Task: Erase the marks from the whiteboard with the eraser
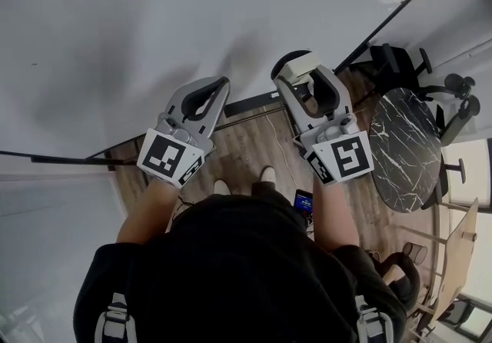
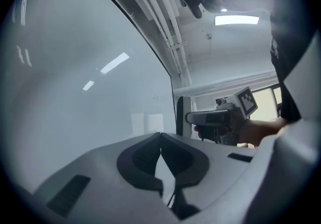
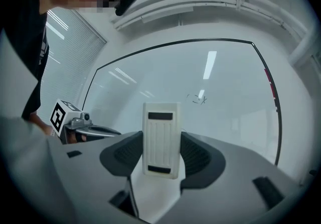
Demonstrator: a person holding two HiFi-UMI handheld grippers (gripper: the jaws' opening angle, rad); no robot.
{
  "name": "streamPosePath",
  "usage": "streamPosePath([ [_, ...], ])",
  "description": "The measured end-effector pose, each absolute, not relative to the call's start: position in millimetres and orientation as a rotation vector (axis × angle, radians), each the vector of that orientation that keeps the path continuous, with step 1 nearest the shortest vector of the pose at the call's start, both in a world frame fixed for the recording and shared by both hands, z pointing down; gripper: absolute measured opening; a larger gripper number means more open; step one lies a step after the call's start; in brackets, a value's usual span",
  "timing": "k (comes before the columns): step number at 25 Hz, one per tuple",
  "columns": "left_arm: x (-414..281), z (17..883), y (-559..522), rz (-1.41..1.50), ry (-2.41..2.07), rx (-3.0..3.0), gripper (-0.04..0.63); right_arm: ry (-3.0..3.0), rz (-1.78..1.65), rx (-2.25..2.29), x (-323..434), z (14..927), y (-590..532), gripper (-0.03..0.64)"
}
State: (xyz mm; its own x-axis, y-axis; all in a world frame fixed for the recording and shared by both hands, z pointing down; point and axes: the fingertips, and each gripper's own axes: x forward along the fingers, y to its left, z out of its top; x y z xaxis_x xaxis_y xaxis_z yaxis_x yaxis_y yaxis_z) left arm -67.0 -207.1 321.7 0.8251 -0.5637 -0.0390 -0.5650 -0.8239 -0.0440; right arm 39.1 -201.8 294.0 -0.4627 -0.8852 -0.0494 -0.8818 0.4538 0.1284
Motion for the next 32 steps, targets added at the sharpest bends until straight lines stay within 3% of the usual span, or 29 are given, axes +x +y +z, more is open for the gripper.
streamPosePath([
  [11, -46.4, 290.0, -234.1, 0.068, 1.099, -2.837, 0.005, -2.767, -0.341, 1.566, 70.4, 231.3, -252.5, 0.232],
  [19, -53.8, 285.8, -235.2, 0.056, 1.185, -2.792, 0.005, -2.699, -0.503, 1.628, 57.8, 205.6, -280.1, 0.232],
  [27, -69.8, 289.3, -230.6, 0.044, 1.240, -2.772, 0.005, -2.392, -0.893, 1.698, 28.3, 191.0, -284.4, 0.229],
  [32, -71.2, 287.4, -228.8, 0.046, 1.240, -2.768, 0.005, -2.388, -0.895, 1.760, 33.6, 190.0, -286.8, 0.227],
])
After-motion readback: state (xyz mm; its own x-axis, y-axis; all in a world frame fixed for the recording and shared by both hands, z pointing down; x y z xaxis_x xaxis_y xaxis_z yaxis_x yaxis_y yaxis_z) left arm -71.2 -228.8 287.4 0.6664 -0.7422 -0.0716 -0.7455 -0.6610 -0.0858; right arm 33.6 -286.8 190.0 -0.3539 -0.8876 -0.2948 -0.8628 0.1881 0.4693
